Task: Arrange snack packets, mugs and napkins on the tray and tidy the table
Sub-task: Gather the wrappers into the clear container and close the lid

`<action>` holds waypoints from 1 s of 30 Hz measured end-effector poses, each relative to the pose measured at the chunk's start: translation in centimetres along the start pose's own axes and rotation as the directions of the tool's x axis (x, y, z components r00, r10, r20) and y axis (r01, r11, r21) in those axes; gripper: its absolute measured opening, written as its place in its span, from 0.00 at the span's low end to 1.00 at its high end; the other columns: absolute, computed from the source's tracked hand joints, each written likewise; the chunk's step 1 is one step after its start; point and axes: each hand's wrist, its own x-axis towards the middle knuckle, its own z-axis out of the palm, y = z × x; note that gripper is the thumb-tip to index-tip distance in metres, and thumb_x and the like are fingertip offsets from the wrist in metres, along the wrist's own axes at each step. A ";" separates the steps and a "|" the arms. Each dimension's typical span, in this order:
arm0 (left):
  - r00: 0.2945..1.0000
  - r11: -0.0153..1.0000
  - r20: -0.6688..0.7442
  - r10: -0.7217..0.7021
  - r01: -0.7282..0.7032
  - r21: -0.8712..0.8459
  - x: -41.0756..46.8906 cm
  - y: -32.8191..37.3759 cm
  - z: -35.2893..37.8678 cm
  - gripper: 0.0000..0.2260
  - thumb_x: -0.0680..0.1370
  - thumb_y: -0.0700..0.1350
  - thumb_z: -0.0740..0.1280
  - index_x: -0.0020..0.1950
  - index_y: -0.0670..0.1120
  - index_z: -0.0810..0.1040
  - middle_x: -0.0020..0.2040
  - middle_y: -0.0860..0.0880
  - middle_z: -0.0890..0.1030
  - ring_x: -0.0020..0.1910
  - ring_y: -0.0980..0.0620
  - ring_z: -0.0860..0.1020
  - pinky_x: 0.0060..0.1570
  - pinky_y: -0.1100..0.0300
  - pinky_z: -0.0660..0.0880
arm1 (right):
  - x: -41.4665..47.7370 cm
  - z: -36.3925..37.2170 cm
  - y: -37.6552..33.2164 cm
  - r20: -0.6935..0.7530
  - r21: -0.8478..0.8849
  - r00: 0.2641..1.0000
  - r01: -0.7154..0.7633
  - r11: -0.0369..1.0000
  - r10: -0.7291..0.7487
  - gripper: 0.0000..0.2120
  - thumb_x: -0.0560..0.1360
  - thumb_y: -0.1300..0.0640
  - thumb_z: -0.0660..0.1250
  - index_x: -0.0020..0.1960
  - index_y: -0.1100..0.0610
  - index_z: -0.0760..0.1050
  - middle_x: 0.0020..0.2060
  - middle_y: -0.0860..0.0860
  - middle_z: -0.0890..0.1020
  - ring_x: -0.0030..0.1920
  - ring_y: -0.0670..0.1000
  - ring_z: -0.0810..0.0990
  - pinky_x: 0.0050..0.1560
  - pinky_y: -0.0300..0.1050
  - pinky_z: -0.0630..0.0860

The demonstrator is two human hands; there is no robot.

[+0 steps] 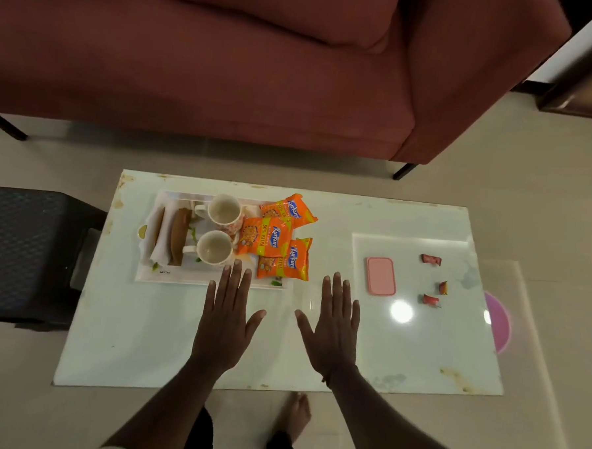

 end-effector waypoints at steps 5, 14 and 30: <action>0.999 1.000 0.045 -0.011 0.011 0.002 0.0 5.6 1.0 0.34 0.80 0.64 0.50 0.80 0.45 0.49 0.81 0.44 0.48 0.80 0.45 0.48 0.76 0.44 0.54 | -0.3 -1.0 4.6 0.011 -0.029 1.000 0.004 1.000 -0.003 0.38 0.79 0.33 0.51 0.81 0.50 0.44 0.81 0.50 0.44 0.80 0.52 0.41 0.77 0.58 0.46; 0.985 0.992 0.127 0.115 -0.107 -0.069 2.6 11.0 3.1 0.34 0.79 0.62 0.50 0.79 0.44 0.53 0.80 0.43 0.55 0.79 0.44 0.55 0.74 0.46 0.62 | 0.2 -3.4 13.4 -0.009 -0.080 0.995 -0.097 0.992 0.096 0.40 0.78 0.32 0.52 0.81 0.50 0.43 0.81 0.49 0.43 0.80 0.53 0.41 0.76 0.62 0.48; 0.974 0.983 0.140 0.177 -0.167 -0.083 7.3 13.3 10.5 0.44 0.66 0.51 0.77 0.77 0.43 0.62 0.81 0.44 0.52 0.77 0.41 0.58 0.65 0.43 0.69 | 7.3 -1.7 30.6 0.048 0.242 0.930 -0.365 0.899 0.364 0.57 0.67 0.38 0.74 0.79 0.44 0.37 0.79 0.49 0.36 0.80 0.57 0.41 0.76 0.60 0.58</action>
